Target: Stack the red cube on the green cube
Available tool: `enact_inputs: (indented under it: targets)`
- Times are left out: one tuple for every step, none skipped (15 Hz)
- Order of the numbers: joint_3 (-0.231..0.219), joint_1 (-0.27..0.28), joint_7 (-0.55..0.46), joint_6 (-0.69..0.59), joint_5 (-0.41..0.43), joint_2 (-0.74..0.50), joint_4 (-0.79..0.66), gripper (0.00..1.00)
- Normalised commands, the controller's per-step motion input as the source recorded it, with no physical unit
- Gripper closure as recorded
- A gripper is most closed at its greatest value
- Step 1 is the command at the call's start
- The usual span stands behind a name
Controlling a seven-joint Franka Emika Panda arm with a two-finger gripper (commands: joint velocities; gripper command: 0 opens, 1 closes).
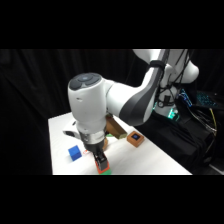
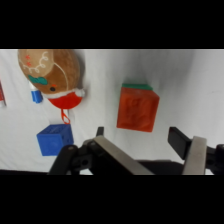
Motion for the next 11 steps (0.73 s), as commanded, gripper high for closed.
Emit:
enact_inputs:
  targets:
    - [0.047, -0.026, -0.15, -0.36, 0.132, -0.34, -0.04, 0.00]
    - [0.054, -0.031, -0.15, -0.39, 0.133, -0.37, -0.06, 0.00]
    - [0.072, -0.045, -0.17, -0.38, 0.146, -0.38, -0.08, 0.00]
    - [0.075, -0.048, -0.16, -0.38, 0.143, -0.36, -0.08, 0.00]
    - [0.081, -0.056, -0.16, -0.36, 0.146, -0.36, -0.10, 0.00]
    - [0.085, -0.062, -0.15, -0.32, 0.148, -0.35, -0.11, 0.00]
    - [0.085, -0.067, -0.14, -0.29, 0.148, -0.33, -0.12, 0.00]
    - [0.086, -0.073, -0.14, -0.26, 0.150, -0.31, -0.12, 0.00]
    - [0.088, -0.081, -0.14, -0.23, 0.154, -0.30, -0.14, 0.00]
    - [0.094, -0.091, -0.16, -0.18, 0.163, -0.30, -0.16, 0.00]
    - [0.108, -0.108, -0.21, -0.16, 0.195, -0.28, -0.16, 0.00]
